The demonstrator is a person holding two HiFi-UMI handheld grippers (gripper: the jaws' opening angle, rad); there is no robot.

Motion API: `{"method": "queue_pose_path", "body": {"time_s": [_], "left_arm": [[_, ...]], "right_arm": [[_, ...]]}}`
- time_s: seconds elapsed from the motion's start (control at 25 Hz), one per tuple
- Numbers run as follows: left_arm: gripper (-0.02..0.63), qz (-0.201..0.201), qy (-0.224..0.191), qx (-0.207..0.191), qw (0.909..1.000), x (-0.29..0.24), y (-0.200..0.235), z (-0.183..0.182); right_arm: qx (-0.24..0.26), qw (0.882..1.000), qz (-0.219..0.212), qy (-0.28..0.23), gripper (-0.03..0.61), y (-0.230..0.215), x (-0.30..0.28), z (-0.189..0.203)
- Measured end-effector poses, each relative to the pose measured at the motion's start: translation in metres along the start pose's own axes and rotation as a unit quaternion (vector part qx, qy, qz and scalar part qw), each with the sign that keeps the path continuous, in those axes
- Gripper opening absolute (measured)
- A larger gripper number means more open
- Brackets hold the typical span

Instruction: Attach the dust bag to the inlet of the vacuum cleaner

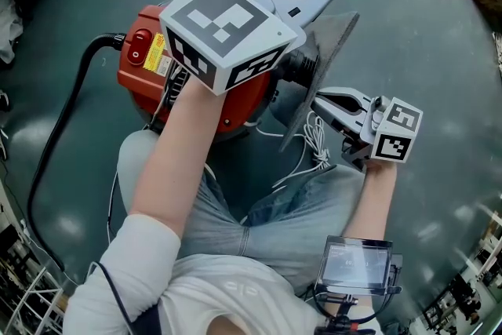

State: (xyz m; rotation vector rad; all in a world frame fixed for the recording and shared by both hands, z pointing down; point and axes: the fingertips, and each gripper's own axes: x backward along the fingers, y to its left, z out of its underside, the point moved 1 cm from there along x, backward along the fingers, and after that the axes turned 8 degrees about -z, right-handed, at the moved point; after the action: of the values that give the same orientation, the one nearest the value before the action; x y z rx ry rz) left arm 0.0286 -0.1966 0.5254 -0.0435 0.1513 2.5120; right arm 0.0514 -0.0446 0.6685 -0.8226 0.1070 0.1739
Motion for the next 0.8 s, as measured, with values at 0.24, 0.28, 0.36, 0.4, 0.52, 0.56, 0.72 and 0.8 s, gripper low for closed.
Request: {"method": "queue_pose_path", "body": {"time_s": [0.24, 0.28, 0.36, 0.4, 0.52, 0.56, 0.72, 0.8], "left_arm": [[0.017, 0.001, -0.001, 0.001, 1.0, -0.001, -0.002, -0.003], [0.017, 0.001, -0.001, 0.001, 1.0, 0.0, -0.001, -0.002], [0.017, 0.001, -0.001, 0.001, 1.0, 0.001, 0.0, -0.001], [0.017, 0.002, -0.001, 0.001, 1.0, 0.001, 0.0, 0.0], [0.017, 0.001, -0.001, 0.001, 1.0, 0.001, 0.0, 0.0], [0.017, 0.001, -0.001, 0.001, 1.0, 0.001, 0.0, 0.0], [0.017, 0.001, -0.001, 0.001, 1.0, 0.0, 0.0, 0.001], [0.017, 0.001, -0.001, 0.0, 1.0, 0.0, 0.0, 0.001]], "right_arm": [[0.014, 1.0, -0.004, -0.013, 0.011, 0.004, 0.001, -0.008], [0.014, 0.999, -0.002, -0.031, 0.011, 0.003, 0.006, -0.014], [0.011, 0.996, 0.019, -0.091, 0.011, -0.004, 0.023, -0.031], [0.011, 0.993, 0.038, -0.114, 0.011, -0.01, 0.031, -0.037], [0.009, 0.992, 0.073, -0.107, 0.014, -0.023, 0.039, -0.035], [0.013, 0.993, 0.069, -0.093, 0.014, -0.023, 0.037, -0.031], [-0.004, 0.997, 0.055, -0.051, 0.093, -0.027, 0.027, -0.014], [-0.041, 0.996, 0.042, -0.07, 0.133, -0.034, 0.028, -0.014]]}}
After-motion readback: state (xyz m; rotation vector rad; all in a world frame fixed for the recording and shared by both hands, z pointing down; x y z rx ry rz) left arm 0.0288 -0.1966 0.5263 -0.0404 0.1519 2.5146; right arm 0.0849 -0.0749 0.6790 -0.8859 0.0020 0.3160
